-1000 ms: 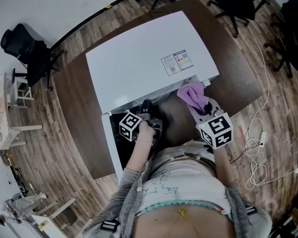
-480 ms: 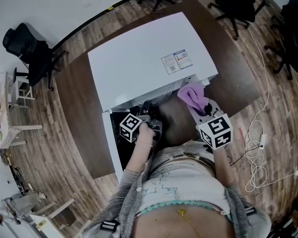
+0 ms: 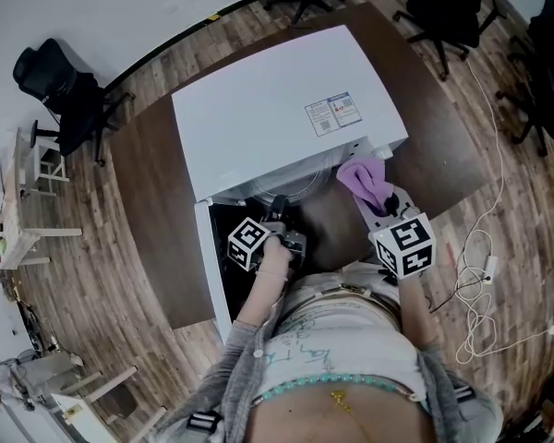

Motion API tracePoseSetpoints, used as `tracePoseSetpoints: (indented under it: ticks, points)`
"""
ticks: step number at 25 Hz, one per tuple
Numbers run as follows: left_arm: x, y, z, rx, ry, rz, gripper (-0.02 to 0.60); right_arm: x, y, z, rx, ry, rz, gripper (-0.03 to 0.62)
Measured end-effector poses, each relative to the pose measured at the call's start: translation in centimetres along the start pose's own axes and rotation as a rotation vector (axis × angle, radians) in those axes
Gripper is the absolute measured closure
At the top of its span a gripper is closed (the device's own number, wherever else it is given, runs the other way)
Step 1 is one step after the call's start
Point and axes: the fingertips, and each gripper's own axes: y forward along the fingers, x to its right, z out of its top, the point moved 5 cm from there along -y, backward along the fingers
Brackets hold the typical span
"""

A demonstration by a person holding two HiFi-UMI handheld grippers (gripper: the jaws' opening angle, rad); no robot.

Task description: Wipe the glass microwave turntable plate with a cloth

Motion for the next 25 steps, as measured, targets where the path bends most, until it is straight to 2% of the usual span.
tracePoseSetpoints:
  ticks: [16, 25]
  points:
    - [-1.1, -2.5, -1.2, 0.031, 0.011, -0.008, 0.517, -0.1, -0.7, -0.2, -0.019, -0.049, 0.011, 0.490]
    - [-2.1, -3.3, -3.2, -0.006, 0.011, -0.008, 0.515, -0.3, -0.1, 0.1, -0.030, -0.074, 0.027, 0.490]
